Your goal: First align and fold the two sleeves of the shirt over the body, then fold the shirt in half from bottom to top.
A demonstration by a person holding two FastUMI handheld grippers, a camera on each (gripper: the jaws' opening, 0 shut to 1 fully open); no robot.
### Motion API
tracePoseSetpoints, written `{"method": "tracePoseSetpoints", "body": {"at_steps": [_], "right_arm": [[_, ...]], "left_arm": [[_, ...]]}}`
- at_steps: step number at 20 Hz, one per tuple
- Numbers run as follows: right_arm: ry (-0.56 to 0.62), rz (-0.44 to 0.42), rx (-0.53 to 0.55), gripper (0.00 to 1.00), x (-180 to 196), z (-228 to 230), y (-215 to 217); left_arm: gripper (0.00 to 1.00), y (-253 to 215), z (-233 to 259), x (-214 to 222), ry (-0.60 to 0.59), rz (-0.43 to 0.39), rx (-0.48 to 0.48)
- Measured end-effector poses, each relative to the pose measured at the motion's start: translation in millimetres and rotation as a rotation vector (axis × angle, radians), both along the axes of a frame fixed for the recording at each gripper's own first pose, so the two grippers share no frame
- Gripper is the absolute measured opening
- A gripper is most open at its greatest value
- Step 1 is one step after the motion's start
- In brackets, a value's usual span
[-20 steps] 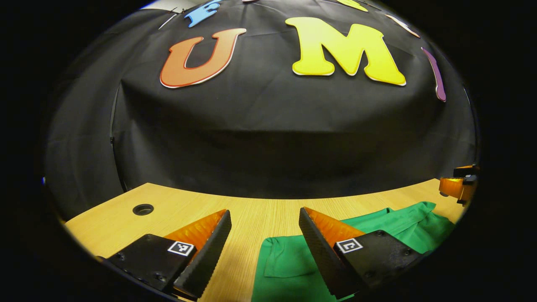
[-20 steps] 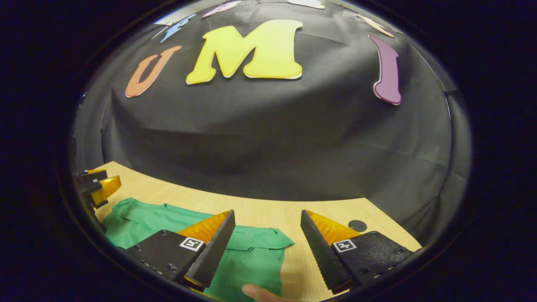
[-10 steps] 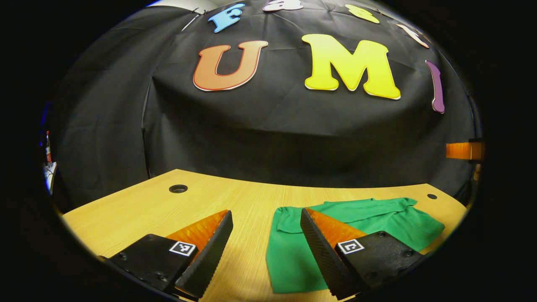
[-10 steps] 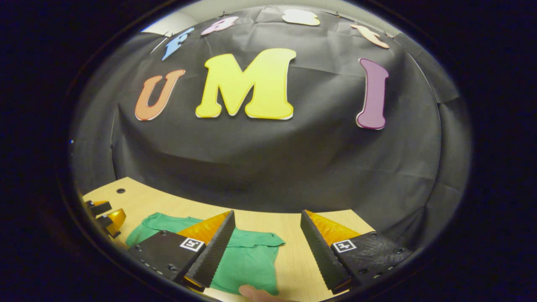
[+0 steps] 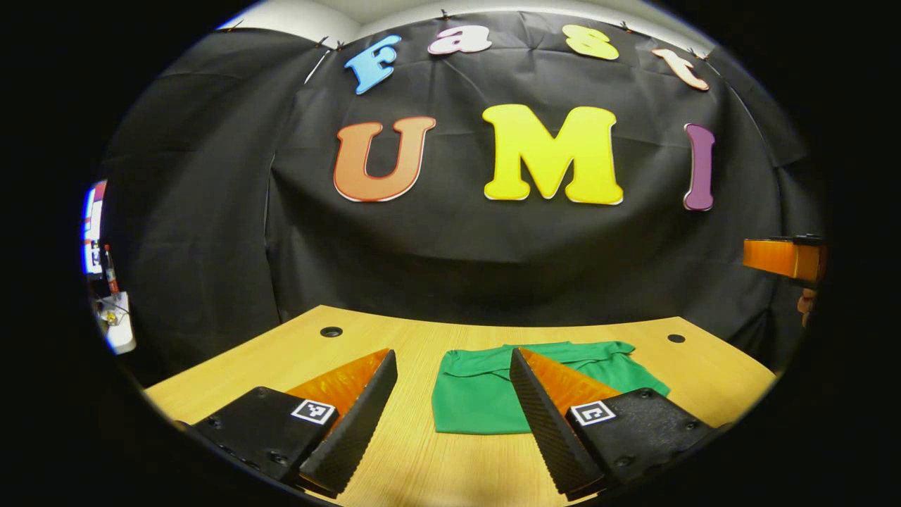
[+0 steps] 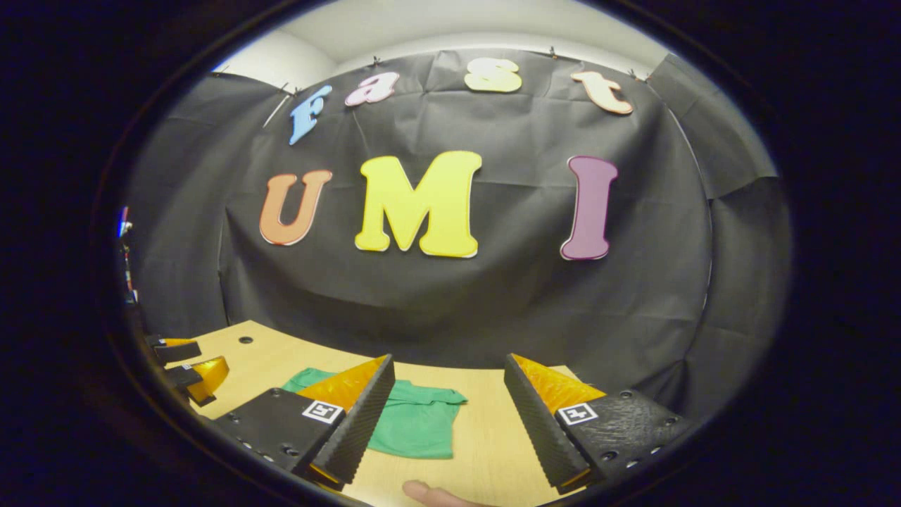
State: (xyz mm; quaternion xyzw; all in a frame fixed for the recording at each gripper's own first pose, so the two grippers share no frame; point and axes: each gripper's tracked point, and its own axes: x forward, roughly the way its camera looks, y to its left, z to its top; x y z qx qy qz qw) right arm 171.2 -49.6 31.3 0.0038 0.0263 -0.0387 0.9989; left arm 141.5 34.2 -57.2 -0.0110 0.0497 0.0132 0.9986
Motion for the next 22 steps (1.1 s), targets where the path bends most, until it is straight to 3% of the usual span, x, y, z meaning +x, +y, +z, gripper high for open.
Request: {"method": "tracePoseSetpoints", "body": {"at_steps": [3, 8, 12, 17, 22], "right_arm": [[-0.027, 0.013, -0.003, 0.95, -51, 11, -4], [-0.063, 0.027, -0.025, 0.95, -128, 15, -10], [-0.054, 0.044, -0.032, 0.94, -176, -5, -7], [-0.052, 0.084, -0.04, 0.95, -214, -24, 9], [-0.074, 0.075, -0.088, 0.95, -221, -30, 21]], "left_arm": [[1.0, -16, 31, -51, -0.032, -0.011, 0.036], [1.0, -38, 55, -116, -0.024, -0.044, 0.016], [1.0, -50, 58, -157, -0.047, -0.061, 0.019], [1.0, -62, 57, -192, -0.08, -0.092, 0.029], [1.0, -69, 45, -194, -0.081, -0.121, 0.001]]}}
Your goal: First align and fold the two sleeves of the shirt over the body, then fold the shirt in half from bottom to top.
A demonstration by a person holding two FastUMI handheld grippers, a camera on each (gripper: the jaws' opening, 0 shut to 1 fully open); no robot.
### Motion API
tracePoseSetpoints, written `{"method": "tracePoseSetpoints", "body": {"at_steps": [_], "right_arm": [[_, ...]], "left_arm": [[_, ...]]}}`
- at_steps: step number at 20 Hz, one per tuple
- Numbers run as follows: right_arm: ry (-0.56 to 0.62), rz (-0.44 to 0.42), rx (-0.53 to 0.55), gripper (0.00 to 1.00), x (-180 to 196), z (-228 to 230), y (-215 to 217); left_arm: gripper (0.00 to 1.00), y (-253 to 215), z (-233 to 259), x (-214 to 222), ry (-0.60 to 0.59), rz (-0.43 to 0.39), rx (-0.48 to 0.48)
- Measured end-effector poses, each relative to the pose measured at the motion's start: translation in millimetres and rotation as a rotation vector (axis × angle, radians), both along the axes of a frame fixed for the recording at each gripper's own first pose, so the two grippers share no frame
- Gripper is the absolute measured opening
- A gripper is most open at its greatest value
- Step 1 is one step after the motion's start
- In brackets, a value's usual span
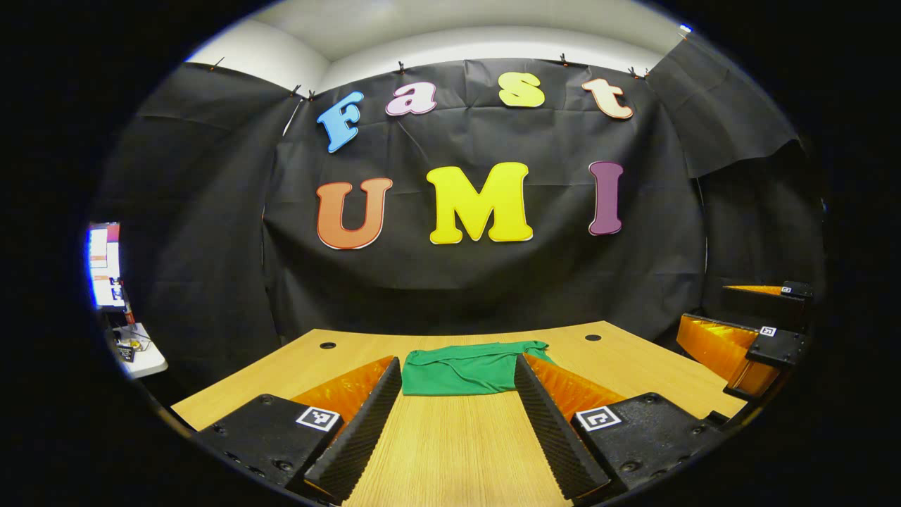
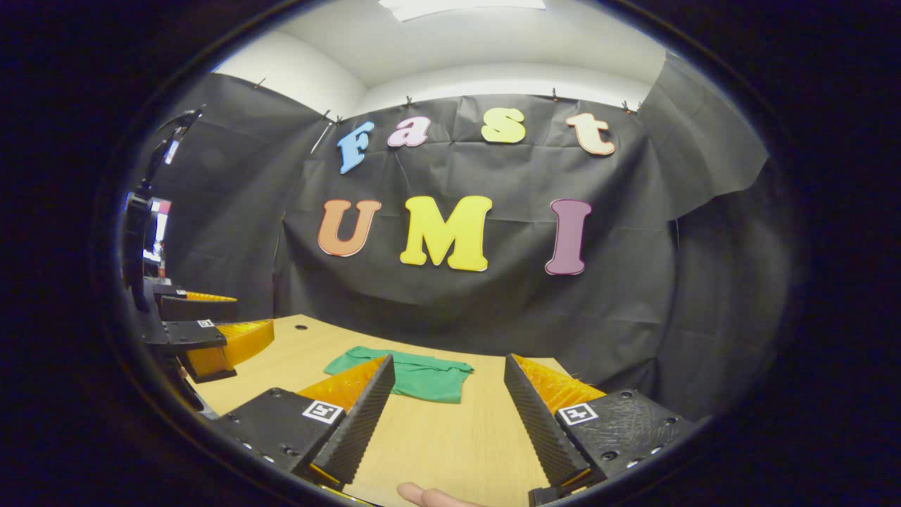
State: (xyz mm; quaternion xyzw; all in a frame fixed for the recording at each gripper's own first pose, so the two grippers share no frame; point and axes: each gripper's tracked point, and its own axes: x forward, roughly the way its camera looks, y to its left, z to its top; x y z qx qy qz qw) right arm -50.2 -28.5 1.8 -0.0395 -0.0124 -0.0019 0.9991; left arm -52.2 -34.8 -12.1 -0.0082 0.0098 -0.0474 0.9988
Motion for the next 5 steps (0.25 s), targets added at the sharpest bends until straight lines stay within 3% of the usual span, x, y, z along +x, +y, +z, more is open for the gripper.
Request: {"method": "tracePoseSetpoints", "body": {"at_steps": [5], "right_arm": [[0.021, 0.006, 0.033, 0.95, 2.2, -6.1, 5.3]], "left_arm": [[1.0, 12.9, 3.3, 3.1, -0.013, 0.028, -0.045]]}}
